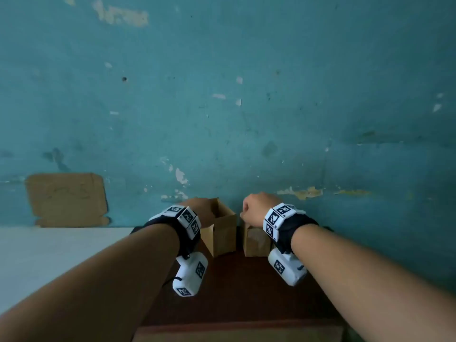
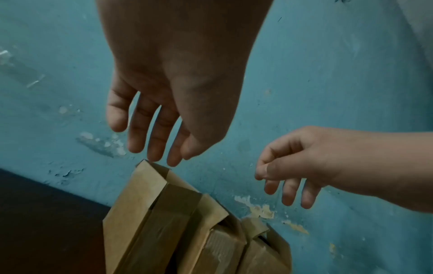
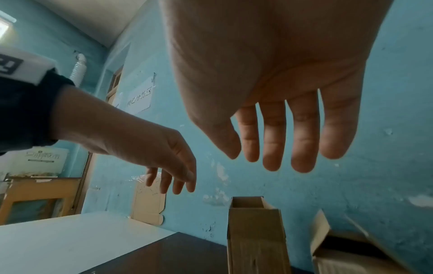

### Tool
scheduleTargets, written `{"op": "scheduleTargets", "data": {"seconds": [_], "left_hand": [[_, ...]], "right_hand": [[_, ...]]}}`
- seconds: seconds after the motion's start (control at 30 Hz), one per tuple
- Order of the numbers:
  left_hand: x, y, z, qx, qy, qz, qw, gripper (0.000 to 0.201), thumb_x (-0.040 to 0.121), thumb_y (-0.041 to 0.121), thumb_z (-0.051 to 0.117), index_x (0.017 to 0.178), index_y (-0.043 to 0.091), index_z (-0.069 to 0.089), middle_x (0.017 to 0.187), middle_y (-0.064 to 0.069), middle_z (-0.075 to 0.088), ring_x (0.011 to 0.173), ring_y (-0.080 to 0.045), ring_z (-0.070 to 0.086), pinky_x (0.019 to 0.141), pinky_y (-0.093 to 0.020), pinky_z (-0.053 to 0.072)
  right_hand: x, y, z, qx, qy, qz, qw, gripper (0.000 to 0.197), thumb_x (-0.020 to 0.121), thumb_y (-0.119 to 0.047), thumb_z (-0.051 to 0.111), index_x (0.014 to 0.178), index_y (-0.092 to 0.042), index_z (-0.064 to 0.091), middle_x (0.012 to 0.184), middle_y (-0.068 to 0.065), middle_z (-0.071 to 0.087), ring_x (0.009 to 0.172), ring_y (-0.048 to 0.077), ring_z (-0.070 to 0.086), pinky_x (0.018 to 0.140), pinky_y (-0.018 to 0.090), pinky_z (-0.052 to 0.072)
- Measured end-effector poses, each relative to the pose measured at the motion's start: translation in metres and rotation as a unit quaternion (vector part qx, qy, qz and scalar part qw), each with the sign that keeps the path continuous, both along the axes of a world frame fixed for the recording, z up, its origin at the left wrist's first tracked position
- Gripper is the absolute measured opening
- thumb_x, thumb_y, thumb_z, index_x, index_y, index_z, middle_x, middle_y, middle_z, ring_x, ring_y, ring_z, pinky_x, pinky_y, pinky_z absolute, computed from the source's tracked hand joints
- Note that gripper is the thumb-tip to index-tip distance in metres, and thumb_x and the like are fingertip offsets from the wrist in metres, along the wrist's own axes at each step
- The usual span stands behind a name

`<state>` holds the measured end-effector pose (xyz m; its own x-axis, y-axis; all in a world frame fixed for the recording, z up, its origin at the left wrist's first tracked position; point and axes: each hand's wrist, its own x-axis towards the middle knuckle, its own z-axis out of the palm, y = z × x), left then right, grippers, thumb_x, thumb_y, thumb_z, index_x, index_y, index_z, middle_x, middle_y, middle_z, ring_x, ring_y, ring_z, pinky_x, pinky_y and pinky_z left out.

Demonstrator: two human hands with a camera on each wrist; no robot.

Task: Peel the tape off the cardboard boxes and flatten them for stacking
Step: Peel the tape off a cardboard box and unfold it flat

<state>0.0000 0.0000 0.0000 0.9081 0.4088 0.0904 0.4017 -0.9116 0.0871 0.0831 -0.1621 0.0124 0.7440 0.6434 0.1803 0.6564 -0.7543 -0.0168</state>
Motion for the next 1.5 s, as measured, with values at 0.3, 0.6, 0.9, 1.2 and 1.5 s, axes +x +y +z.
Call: {"op": "scheduleTargets", "data": {"seconds": [0.3, 0.6, 0.9, 1.2, 1.5], "left_hand": [[0.034, 0.028, -0.065, -0.003, 0.05, 0.0, 0.999, 0.02, 0.099, 0.024, 0.047, 0.111, 0.017, 0.062, 0.121, -0.01, 0.066, 0.098, -0.029, 0.065, 0.076, -0.034, 0.05], [0.078, 0.036, -0.089, -0.021, -0.056, -0.029, 0.998, 0.046, 0.097, 0.033, 0.05, 0.142, 0.033, 0.041, 0.117, -0.013, 0.065, 0.099, -0.035, 0.067, 0.074, -0.04, 0.053], [0.079, 0.038, -0.1, 0.028, -0.064, -0.039, 0.997, 0.008, 0.098, 0.036, 0.052, 0.093, 0.03, 0.049, 0.112, -0.008, 0.066, 0.104, -0.034, 0.065, 0.069, -0.035, 0.041], [0.034, 0.034, -0.095, 0.043, -0.102, -0.063, 0.992, 0.015, 0.097, 0.037, 0.058, 0.095, 0.026, 0.048, 0.113, -0.01, 0.065, 0.106, -0.035, 0.063, 0.071, -0.036, 0.04], [0.007, 0.039, -0.111, 0.047, -0.11, -0.077, 0.99, 0.02, 0.097, 0.035, 0.058, 0.105, 0.017, 0.058, 0.095, -0.002, 0.052, 0.095, -0.033, 0.062, 0.069, -0.036, 0.041]], "right_hand": [[0.027, 0.024, -0.057, -0.018, 0.046, 0.007, 0.999, 0.023, 0.09, -0.032, 0.058, 0.079, -0.018, 0.072, 0.079, 0.005, 0.07, 0.074, 0.025, 0.068, 0.075, 0.039, 0.061], [0.064, 0.037, -0.08, -0.011, 0.055, 0.007, 0.998, 0.022, 0.09, -0.033, 0.059, 0.081, -0.019, 0.074, 0.08, 0.005, 0.071, 0.075, 0.026, 0.068, 0.075, 0.039, 0.061], [0.083, 0.043, -0.096, 0.019, 0.062, 0.01, 0.998, 0.015, 0.092, -0.035, 0.06, 0.093, -0.026, 0.072, 0.097, 0.004, 0.071, 0.087, 0.027, 0.067, 0.082, 0.04, 0.059], [0.059, 0.041, -0.103, 0.128, 0.067, 0.024, 0.989, 0.009, 0.092, -0.029, 0.061, 0.095, -0.03, 0.069, 0.094, -0.004, 0.067, 0.081, 0.021, 0.063, 0.068, 0.028, 0.048], [0.028, 0.029, -0.137, 0.279, 0.001, 0.021, 0.96, 0.005, 0.092, -0.026, 0.063, 0.089, -0.023, 0.066, 0.078, -0.004, 0.07, 0.071, 0.02, 0.065, 0.063, 0.035, 0.056]]}}
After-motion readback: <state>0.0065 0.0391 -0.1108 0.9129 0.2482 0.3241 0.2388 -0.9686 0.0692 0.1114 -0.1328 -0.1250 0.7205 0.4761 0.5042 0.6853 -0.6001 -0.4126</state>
